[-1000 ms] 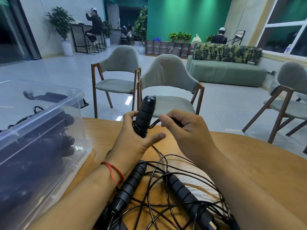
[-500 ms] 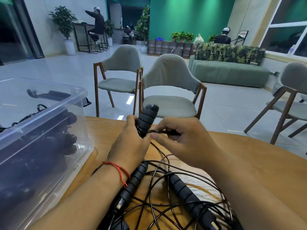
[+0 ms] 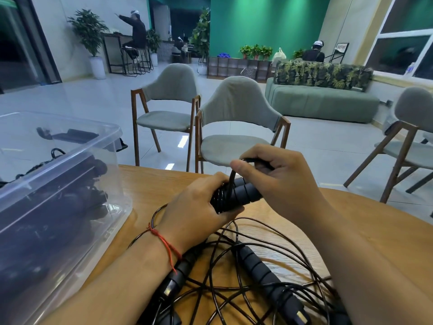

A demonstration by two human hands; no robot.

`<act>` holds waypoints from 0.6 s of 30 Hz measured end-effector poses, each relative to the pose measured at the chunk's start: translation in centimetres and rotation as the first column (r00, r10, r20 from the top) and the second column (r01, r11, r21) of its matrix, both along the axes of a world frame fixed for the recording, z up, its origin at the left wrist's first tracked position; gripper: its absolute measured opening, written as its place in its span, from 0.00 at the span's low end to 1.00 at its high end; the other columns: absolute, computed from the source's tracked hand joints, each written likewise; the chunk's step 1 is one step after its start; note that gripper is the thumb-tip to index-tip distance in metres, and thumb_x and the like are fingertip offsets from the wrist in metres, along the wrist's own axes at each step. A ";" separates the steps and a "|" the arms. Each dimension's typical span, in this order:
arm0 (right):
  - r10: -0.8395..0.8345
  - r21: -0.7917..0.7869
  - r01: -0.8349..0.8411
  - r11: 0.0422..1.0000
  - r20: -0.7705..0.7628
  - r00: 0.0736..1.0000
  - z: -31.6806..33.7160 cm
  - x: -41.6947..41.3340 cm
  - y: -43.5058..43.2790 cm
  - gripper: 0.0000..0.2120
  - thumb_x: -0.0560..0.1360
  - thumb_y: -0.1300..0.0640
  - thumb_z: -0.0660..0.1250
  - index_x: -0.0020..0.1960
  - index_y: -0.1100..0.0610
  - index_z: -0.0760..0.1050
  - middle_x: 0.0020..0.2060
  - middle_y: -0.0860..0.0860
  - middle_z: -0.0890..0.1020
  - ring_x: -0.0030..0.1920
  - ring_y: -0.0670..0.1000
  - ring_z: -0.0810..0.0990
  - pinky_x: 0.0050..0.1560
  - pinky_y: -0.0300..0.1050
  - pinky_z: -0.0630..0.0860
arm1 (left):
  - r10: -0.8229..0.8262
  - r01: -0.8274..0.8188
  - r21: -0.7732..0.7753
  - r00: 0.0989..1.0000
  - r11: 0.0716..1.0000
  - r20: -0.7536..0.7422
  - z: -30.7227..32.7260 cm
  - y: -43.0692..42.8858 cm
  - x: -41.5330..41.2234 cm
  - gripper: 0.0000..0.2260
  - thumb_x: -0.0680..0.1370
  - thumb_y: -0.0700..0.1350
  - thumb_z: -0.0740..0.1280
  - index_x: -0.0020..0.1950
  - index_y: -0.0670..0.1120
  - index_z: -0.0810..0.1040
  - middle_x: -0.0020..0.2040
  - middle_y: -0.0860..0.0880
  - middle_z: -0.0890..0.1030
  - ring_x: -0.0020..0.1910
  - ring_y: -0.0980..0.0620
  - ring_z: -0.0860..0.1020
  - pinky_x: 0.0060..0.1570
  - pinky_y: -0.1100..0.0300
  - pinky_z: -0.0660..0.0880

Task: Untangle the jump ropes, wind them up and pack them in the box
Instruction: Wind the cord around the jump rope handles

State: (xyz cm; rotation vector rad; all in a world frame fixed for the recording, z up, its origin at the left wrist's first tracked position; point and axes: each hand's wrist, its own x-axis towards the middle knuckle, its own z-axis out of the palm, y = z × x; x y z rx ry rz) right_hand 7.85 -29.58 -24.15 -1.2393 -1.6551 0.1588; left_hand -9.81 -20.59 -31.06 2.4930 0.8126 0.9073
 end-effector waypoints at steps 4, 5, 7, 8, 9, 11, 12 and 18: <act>0.047 -0.145 -0.045 0.988 0.007 0.999 0.6 1.3 0.0 0.06 0.79 0.52 0.76 0.44 0.52 0.85 0.34 0.49 0.81 0.36 0.53 0.78 0.39 0.45 0.73 | -0.140 0.140 0.027 0.990 0.990 -0.003 -0.1 -0.2 -0.2 0.28 0.72 0.56 0.77 0.68 0.62 0.68 0.56 0.59 0.78 0.53 0.58 0.79 0.50 0.52 0.83; 0.046 -0.194 -0.046 0.980 -0.003 0.999 0.7 1.8 0.1 0.07 0.78 0.50 0.77 0.44 0.52 0.86 0.35 0.53 0.82 0.38 0.57 0.79 0.40 0.49 0.74 | -0.165 0.165 0.033 0.986 0.986 0.004 -0.1 -0.3 -0.2 0.31 0.71 0.55 0.78 0.69 0.61 0.67 0.56 0.59 0.78 0.53 0.58 0.80 0.50 0.54 0.83; 0.040 -0.299 -0.058 0.952 -0.064 0.997 0.7 2.8 0.1 0.08 0.77 0.47 0.77 0.44 0.51 0.87 0.35 0.53 0.82 0.37 0.56 0.79 0.39 0.48 0.74 | -0.209 0.208 0.042 0.978 0.977 0.026 0.0 -0.3 -0.3 0.37 0.70 0.55 0.80 0.73 0.58 0.63 0.58 0.58 0.79 0.53 0.58 0.81 0.51 0.57 0.83; 0.041 -0.351 -0.079 0.933 -0.115 0.993 0.5 3.2 0.1 0.08 0.77 0.47 0.77 0.43 0.50 0.87 0.35 0.51 0.82 0.36 0.51 0.78 0.38 0.44 0.73 | -0.231 0.230 0.052 0.972 0.972 0.035 0.0 -0.3 -0.4 0.39 0.70 0.55 0.80 0.75 0.57 0.62 0.58 0.57 0.80 0.53 0.58 0.81 0.51 0.57 0.83; 0.043 -0.406 -0.111 0.907 -0.173 0.984 0.2 3.4 0.2 0.09 0.77 0.47 0.77 0.43 0.51 0.87 0.35 0.51 0.82 0.36 0.48 0.78 0.38 0.43 0.74 | -0.257 0.254 0.065 0.966 0.965 0.041 0.1 -0.3 -0.4 0.41 0.70 0.54 0.80 0.76 0.57 0.61 0.58 0.56 0.81 0.53 0.58 0.82 0.50 0.57 0.83; 0.045 -0.514 -0.179 0.839 -0.262 0.964 -0.6 4.0 0.4 0.13 0.76 0.46 0.78 0.45 0.57 0.86 0.38 0.55 0.82 0.40 0.51 0.80 0.43 0.46 0.74 | -0.309 0.305 0.089 0.950 0.948 0.041 0.1 -0.3 -0.5 0.42 0.70 0.53 0.80 0.77 0.57 0.59 0.59 0.55 0.81 0.53 0.57 0.82 0.49 0.57 0.83; 0.055 -0.553 -0.219 0.804 -0.297 0.953 -1.2 4.3 0.5 0.16 0.75 0.46 0.79 0.46 0.60 0.85 0.41 0.58 0.82 0.42 0.53 0.80 0.45 0.48 0.75 | -0.331 0.326 0.093 0.943 0.941 0.040 0.1 -0.3 -0.5 0.42 0.71 0.53 0.80 0.78 0.57 0.59 0.60 0.55 0.81 0.54 0.56 0.82 0.50 0.56 0.83; 0.041 -0.589 -0.307 0.748 -0.421 0.906 -2.8 4.0 0.8 0.14 0.76 0.45 0.78 0.46 0.56 0.84 0.45 0.58 0.84 0.45 0.58 0.83 0.48 0.52 0.79 | -0.377 0.373 0.067 0.924 0.925 0.060 0.0 -0.2 -0.6 0.42 0.71 0.53 0.79 0.79 0.55 0.59 0.62 0.53 0.81 0.56 0.54 0.83 0.51 0.53 0.83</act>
